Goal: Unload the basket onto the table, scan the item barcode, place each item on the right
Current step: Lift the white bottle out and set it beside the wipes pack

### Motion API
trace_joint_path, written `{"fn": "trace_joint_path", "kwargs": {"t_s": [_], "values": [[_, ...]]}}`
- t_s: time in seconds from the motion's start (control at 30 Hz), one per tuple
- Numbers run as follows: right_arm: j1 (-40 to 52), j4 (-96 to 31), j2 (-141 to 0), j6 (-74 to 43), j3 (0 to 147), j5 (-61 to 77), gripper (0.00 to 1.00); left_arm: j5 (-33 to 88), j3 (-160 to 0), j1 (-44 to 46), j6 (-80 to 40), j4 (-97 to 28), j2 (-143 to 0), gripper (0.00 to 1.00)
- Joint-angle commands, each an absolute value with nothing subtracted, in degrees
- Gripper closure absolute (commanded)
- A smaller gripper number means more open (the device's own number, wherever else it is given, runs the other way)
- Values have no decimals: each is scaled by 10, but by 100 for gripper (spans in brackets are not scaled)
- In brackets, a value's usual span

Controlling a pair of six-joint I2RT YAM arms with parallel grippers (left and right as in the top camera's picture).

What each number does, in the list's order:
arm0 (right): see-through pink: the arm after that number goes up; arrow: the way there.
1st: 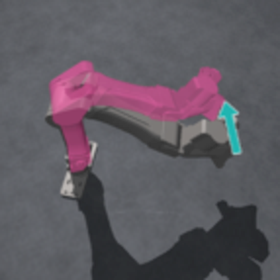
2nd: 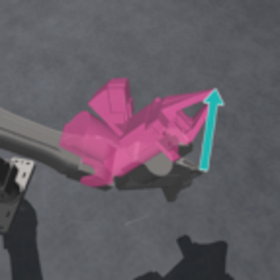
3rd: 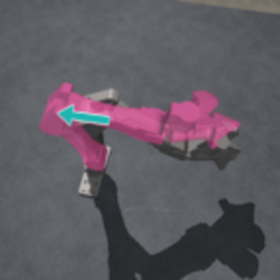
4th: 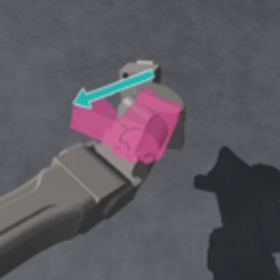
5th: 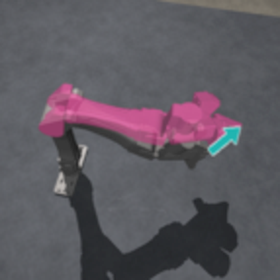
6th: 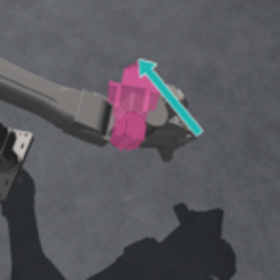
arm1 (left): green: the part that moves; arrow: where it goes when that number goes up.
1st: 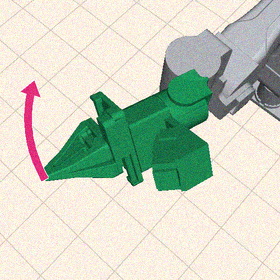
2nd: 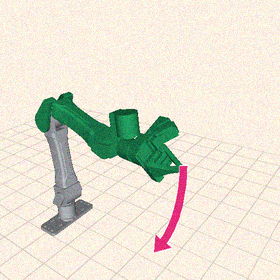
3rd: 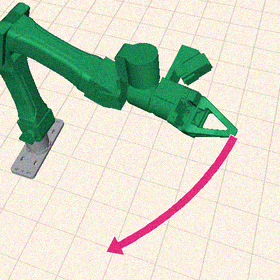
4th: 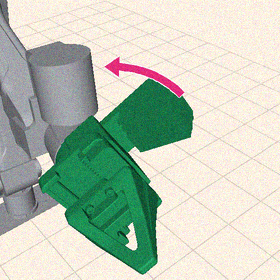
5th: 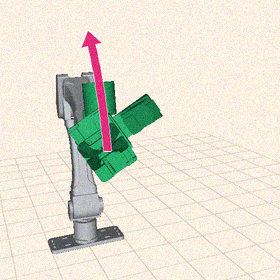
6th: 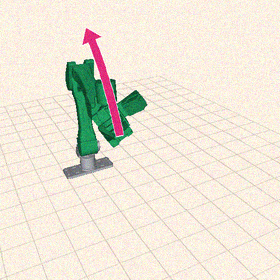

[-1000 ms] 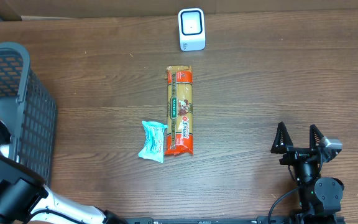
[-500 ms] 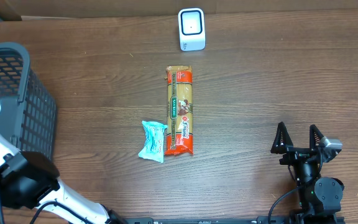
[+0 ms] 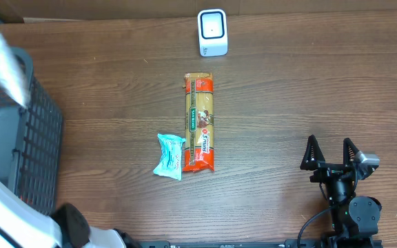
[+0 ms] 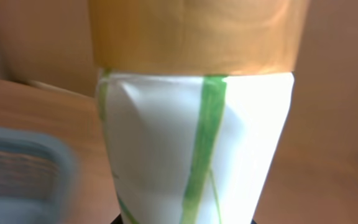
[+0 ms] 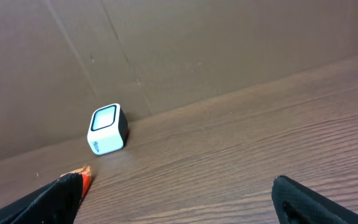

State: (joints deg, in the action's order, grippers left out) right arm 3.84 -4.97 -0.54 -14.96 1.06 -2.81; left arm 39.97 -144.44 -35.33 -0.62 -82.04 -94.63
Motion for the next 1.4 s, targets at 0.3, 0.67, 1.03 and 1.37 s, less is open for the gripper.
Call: {"fn": "trace_joint_path", "kwargs": {"t_s": [0.3, 0.67, 1.03, 1.37], "values": [[41, -46, -3, -148, 5, -27, 0, 305, -1388, -72, 103, -962, -945, 96], [41, -46, -3, -148, 5, -27, 0, 106, -1107, 71, 38, -918, -945, 94], [41, -46, -3, -148, 5, -27, 0, -53, -783, 73, -105, -686, -945, 91], [41, -46, -3, -148, 5, -27, 0, -63, -612, 73, -116, -468, -945, 48]]}}
